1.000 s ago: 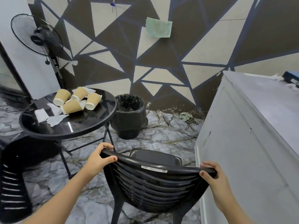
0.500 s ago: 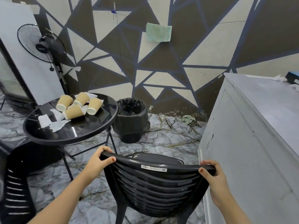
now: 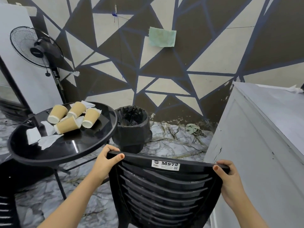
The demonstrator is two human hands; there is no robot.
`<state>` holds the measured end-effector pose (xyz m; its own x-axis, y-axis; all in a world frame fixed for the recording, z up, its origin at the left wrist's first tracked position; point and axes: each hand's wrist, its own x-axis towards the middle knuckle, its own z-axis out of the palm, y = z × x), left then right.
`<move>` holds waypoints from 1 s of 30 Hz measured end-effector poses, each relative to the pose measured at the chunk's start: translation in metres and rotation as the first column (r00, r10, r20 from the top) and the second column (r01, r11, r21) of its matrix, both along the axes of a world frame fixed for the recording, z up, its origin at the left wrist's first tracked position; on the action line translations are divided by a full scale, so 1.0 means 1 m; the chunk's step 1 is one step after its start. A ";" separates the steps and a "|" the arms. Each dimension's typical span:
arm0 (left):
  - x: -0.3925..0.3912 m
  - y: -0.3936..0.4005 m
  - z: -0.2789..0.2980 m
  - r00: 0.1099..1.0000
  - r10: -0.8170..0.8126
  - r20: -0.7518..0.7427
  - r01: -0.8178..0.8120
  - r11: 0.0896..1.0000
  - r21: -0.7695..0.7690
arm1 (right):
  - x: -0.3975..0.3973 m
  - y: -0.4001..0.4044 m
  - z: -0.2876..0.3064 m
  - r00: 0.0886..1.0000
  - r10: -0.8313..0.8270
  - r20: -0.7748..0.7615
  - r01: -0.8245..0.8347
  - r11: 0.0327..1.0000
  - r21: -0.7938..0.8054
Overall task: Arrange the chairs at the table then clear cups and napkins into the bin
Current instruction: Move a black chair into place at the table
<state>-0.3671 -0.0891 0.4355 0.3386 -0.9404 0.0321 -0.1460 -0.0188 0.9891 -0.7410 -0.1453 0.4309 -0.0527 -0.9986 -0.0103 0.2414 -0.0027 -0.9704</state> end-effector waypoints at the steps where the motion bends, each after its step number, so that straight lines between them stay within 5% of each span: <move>1: 0.001 -0.008 0.002 1.000 -0.008 -0.014 0.008 1.000 -0.002 | 0.001 -0.009 0.002 1.000 -0.005 0.012 0.005 1.000 -0.001; 9: 0.009 -0.056 0.008 0.991 -0.102 -0.083 0.096 0.993 -0.069 | 0.003 -0.060 0.018 0.996 0.024 0.087 -0.026 0.999 0.024; 18: 0.010 -0.059 -0.005 0.975 0.090 -0.201 -0.119 0.983 -0.138 | 0.016 -0.108 0.034 0.988 0.116 0.104 -0.115 0.993 -0.016; 30: 0.020 -0.032 0.006 0.892 0.398 -0.215 -0.430 0.893 -0.130 | 0.090 -0.210 0.033 0.897 0.431 0.101 -0.435 0.900 0.015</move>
